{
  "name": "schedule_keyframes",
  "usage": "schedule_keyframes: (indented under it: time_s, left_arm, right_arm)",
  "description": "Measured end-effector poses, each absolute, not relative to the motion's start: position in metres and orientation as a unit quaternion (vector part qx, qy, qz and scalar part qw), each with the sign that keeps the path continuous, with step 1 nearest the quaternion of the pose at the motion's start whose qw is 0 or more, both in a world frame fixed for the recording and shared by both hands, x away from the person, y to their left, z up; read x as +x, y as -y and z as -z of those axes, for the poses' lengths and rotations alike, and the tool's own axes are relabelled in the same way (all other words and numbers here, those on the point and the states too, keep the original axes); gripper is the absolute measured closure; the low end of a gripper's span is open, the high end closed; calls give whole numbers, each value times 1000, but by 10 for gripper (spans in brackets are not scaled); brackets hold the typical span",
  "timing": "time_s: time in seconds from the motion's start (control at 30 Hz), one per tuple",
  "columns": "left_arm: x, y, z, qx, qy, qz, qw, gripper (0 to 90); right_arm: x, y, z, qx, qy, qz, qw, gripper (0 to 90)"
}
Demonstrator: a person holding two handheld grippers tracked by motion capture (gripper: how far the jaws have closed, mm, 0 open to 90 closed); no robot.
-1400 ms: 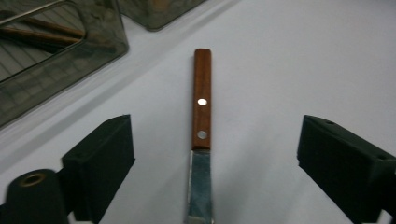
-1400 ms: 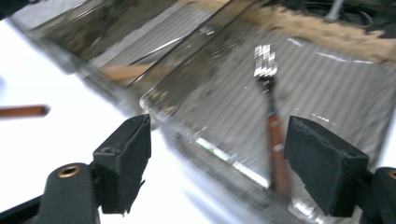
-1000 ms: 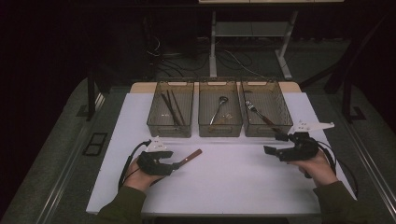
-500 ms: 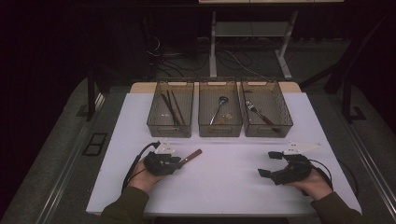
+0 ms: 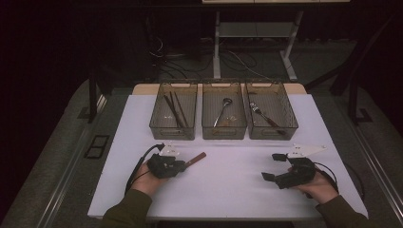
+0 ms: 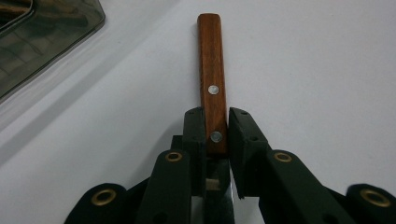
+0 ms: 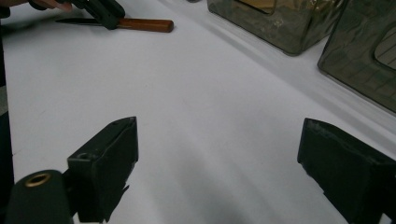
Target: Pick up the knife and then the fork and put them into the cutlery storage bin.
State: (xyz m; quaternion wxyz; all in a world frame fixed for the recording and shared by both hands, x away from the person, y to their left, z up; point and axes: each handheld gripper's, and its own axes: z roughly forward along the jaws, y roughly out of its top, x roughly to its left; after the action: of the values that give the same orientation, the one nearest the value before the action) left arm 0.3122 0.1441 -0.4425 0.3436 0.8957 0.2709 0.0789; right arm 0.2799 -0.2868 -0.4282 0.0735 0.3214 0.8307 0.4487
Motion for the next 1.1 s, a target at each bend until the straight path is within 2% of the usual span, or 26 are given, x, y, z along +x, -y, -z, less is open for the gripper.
schedule_keyframes:
  time_s: [0.3,0.5,0.9,1.1]
  left_arm:
    - [312,-142,434,898,-259,-58,351,773]
    - [307,-132,423,904,-225,-42,361,773]
    - [297,-76,398,921,-100,-5,377,772]
    - [290,-46,390,926,-46,13,375,772]
  right_arm:
    - [281,286,428,313,-832,-452,70,124]
    - [282,281,421,282,-842,-458,40,124]
    - [299,241,406,188,-876,-444,-10,148]
    - [303,220,407,141,-890,-432,-47,207]
